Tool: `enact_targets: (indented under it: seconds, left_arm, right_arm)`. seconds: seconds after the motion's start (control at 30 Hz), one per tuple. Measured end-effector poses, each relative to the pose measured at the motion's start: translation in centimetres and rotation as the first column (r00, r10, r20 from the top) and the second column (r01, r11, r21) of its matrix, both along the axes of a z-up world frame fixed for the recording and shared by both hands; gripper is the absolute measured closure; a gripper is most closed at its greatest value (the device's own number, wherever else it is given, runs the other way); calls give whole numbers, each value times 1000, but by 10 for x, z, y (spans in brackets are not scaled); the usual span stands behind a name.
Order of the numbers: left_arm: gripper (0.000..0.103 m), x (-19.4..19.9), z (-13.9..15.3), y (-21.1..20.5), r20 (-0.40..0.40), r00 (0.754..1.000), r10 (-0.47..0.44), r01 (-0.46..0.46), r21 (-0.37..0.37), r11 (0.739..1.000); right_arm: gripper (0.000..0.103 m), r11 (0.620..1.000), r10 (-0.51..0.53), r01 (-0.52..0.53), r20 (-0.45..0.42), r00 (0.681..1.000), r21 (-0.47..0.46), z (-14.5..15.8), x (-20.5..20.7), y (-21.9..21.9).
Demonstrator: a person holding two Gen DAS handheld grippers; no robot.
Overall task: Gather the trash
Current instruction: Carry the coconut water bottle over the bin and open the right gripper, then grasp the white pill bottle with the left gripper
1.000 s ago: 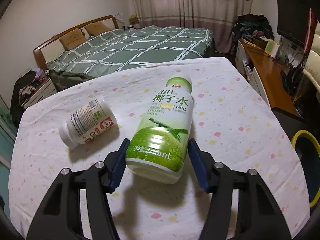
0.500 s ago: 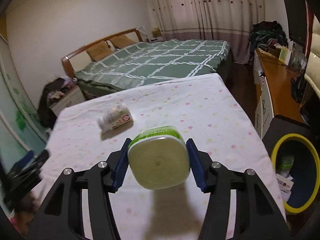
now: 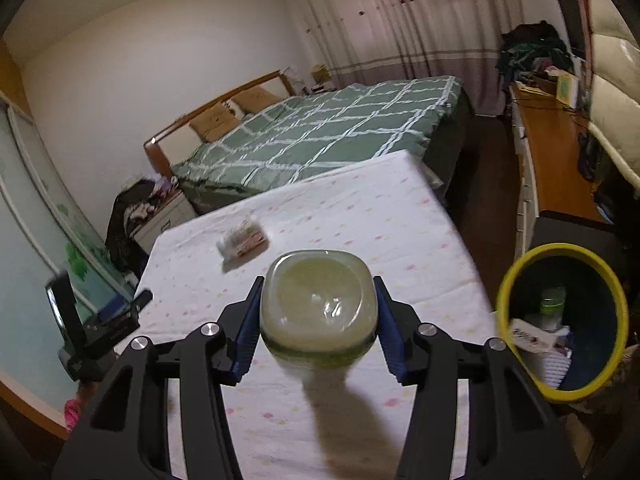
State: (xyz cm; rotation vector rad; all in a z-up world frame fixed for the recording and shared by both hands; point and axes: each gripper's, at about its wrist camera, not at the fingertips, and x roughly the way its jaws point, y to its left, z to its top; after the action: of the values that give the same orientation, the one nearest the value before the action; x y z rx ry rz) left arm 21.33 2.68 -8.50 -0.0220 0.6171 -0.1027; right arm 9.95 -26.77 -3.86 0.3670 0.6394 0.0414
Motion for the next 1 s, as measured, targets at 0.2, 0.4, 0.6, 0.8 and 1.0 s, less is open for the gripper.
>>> enact_targets:
  seconds: [0.2,0.4,0.6,0.8,1.0]
  left_arm:
    - [7,2,3,-18,-29,997,-78,78,2,997]
    - [7,12,18,-45,-41,984,-171,172,25,985]
    - [7,45,20,-78,-79,962,-260,265,65,962]
    - [7,90,8,-99,-127,936,-327,335,48,941]
    - [7,137,-5,-111,-148,922,-359,375,97,922]
  right_arm:
    - [54,984,-180,180,17,984,0,14,-24,-86]
    - [54,931,-362,356,-88,928,-78,-13,-27,-166]
    - [53,895,-446,439,-218,868,-83,-68,-15,-217]
    - [38,875,-482,476,-253,839,-87,-89,-11,-235]
    - [34,880,-474,459,-222,852,-118,-82,-13,-225]
